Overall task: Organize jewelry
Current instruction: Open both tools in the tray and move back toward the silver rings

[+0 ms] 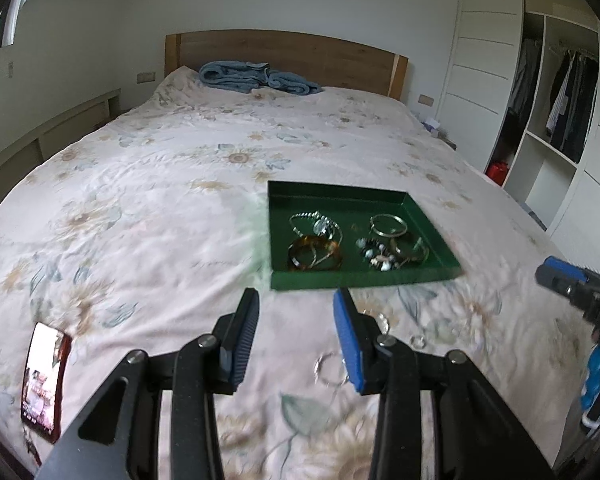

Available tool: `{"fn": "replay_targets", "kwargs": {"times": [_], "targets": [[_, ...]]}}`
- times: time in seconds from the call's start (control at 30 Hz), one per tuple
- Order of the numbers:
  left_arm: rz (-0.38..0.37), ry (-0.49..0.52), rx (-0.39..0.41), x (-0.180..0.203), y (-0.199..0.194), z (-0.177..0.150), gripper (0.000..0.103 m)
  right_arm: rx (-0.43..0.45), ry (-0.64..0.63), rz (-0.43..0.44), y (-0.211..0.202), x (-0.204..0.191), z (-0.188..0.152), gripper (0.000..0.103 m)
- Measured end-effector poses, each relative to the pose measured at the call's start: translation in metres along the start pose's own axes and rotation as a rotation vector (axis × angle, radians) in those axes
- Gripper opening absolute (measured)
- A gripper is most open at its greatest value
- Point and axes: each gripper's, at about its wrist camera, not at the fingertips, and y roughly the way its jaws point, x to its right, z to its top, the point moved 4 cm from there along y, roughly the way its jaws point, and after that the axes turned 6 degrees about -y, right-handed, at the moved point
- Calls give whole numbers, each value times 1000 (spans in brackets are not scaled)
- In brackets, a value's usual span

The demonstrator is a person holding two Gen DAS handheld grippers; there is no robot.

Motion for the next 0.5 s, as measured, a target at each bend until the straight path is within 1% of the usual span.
{"fn": "replay_targets", "kwargs": {"times": [0.07,0.23,0.33,0.4,0.5], "targets": [[8,1,-2,-4,-4,-7,37,2,9,-3,-5,5,-5,61],[1,-5,-40,-9,-3,-29,37,-7,10,-4,-12,9,-20,61],[2,-4,-65,-9,3,-41,37,-19,5,21,-11,8,-30,59],[-6,-4,-82,-7,9,-48,37,-31,-6,51,-7,3,-37,55],[-23,-7,-108,-4,19,-57,37,-47,-21,92,0,-6,-48,52]]}}
